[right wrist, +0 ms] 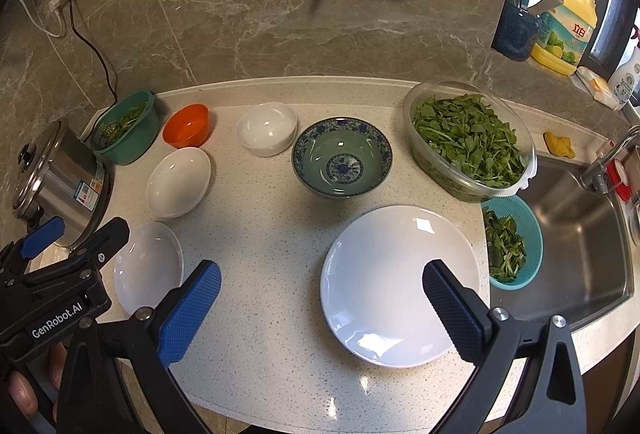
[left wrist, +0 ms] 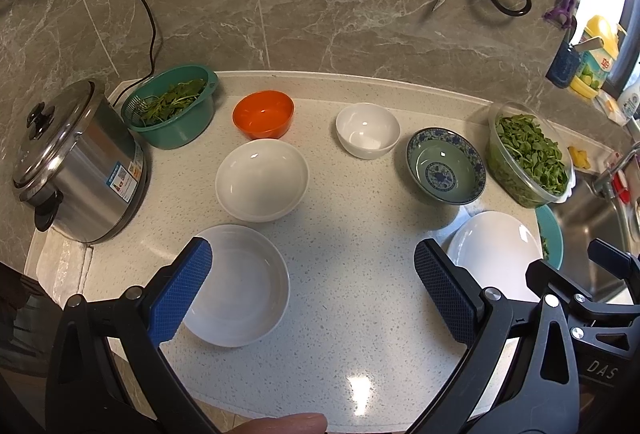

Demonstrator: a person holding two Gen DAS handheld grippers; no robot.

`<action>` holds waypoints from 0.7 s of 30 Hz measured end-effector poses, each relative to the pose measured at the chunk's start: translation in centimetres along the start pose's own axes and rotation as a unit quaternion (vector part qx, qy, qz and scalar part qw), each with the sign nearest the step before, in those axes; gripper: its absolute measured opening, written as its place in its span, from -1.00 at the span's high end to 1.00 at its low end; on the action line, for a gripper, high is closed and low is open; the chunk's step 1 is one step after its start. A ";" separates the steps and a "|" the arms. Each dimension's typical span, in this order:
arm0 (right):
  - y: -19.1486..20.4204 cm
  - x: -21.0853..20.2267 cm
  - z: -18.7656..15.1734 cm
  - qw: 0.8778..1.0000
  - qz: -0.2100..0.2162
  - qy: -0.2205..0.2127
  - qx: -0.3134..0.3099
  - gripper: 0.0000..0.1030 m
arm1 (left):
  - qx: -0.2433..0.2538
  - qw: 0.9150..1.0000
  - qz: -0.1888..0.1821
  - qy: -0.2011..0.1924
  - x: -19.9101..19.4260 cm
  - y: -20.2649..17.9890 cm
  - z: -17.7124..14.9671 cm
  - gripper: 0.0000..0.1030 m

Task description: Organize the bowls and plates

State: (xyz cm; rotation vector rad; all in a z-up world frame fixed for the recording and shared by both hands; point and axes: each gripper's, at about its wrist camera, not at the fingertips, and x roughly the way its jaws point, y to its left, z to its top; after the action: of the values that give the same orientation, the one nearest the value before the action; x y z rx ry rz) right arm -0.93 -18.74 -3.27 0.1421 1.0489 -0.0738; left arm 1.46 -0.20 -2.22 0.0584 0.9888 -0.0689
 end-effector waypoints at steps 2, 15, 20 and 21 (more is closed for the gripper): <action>0.1 0.0 0.0 1.000 -0.001 0.001 0.001 -1.00 | 0.000 1.000 -0.002 0.001 0.1 0.1 0.0 -1.00; -3.3 0.8 -5.1 0.997 0.077 -0.031 0.001 -1.00 | -0.005 0.981 -0.179 0.079 7.6 0.3 -5.7 -0.99; -7.5 3.3 -9.7 0.998 0.048 -0.017 -0.029 -1.00 | 0.040 0.980 -0.177 0.080 10.6 -1.6 -9.3 -0.99; -8.7 3.6 -10.4 0.999 0.027 -0.025 -0.032 -1.00 | 0.049 0.978 -0.169 0.110 11.6 -2.4 -9.8 -0.99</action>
State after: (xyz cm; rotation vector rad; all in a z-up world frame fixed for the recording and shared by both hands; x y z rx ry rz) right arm -9.16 -25.77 -12.18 0.1094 0.9965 0.0062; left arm -0.53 -2.19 -17.37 -0.0132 1.2084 -0.4313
